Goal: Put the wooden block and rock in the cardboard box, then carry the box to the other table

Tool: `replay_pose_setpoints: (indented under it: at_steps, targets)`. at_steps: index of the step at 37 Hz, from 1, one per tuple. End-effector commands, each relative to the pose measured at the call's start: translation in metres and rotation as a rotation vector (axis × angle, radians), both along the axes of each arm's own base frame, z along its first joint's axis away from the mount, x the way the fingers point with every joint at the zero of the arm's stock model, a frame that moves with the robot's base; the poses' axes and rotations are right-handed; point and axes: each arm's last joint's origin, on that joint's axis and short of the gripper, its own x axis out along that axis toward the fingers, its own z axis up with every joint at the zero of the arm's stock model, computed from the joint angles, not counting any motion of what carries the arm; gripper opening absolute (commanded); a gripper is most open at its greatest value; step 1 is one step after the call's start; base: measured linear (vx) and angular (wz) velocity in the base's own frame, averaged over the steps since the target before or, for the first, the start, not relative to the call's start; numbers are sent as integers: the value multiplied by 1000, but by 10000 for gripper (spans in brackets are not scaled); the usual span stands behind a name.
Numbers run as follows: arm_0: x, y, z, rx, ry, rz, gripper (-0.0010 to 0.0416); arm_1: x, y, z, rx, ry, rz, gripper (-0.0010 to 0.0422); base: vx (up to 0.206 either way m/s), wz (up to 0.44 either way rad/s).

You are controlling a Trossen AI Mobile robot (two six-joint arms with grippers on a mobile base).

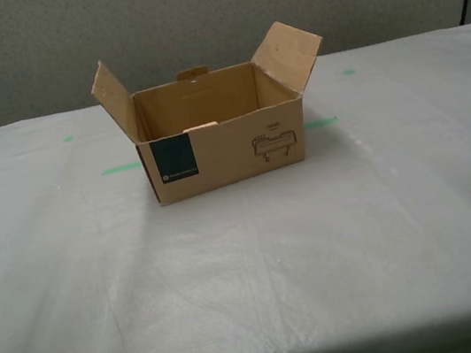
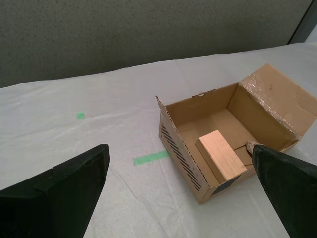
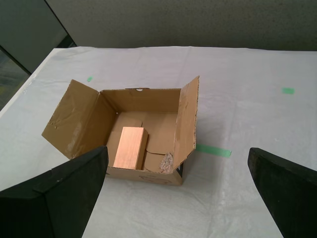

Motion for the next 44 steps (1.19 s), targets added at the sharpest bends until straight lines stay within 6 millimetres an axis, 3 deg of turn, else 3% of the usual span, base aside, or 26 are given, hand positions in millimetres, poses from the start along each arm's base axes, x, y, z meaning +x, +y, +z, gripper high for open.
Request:
replay_pose_setpoints:
  at_steps: [1,44]
  targets:
    - [0,0,0,0,-3,-1,393,0,0,0,1,-2,1,394,0,0]
    - [0,0,0,0,-3,-1,393,0,0,0,1,-2,1,394,0,0]
